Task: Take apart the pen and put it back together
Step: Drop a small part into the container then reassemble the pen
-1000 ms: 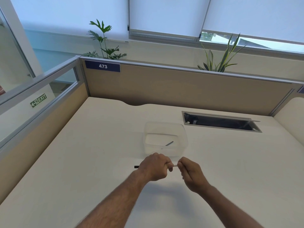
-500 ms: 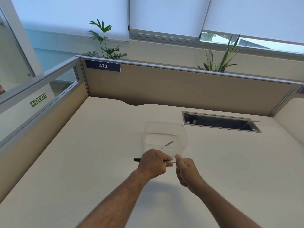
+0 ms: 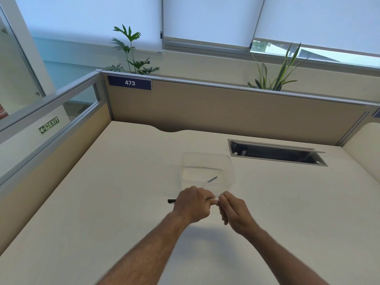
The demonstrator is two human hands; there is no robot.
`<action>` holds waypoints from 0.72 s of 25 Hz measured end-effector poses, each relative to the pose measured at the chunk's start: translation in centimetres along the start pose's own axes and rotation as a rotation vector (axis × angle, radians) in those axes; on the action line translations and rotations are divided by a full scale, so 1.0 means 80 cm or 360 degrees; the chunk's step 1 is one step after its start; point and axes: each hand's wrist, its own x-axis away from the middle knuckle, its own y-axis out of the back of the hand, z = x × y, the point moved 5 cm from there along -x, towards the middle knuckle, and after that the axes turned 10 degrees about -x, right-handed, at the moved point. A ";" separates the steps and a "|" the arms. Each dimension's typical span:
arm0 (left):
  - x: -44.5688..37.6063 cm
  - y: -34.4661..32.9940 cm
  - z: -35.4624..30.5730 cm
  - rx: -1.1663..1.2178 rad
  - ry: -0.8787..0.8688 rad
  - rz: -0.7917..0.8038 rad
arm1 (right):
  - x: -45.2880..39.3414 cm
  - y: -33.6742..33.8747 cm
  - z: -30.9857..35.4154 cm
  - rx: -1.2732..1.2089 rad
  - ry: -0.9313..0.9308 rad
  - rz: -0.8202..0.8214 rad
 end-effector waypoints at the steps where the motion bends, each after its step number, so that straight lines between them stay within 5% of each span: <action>1: 0.001 -0.003 0.000 0.0025 -0.0015 0.0034 | 0.001 0.004 0.004 0.0134 0.0118 -0.0047; 5: 0.003 -0.008 -0.001 0.0090 -0.0051 0.0076 | 0.000 0.008 0.013 0.0323 0.0317 -0.0109; 13: 0.000 -0.003 0.008 0.0192 0.0012 -0.0095 | -0.001 -0.010 0.001 -0.0391 -0.0462 -0.0004; 18: 0.003 -0.005 0.010 0.0214 0.0034 -0.0126 | 0.003 -0.014 0.009 -0.0440 -0.0553 0.0016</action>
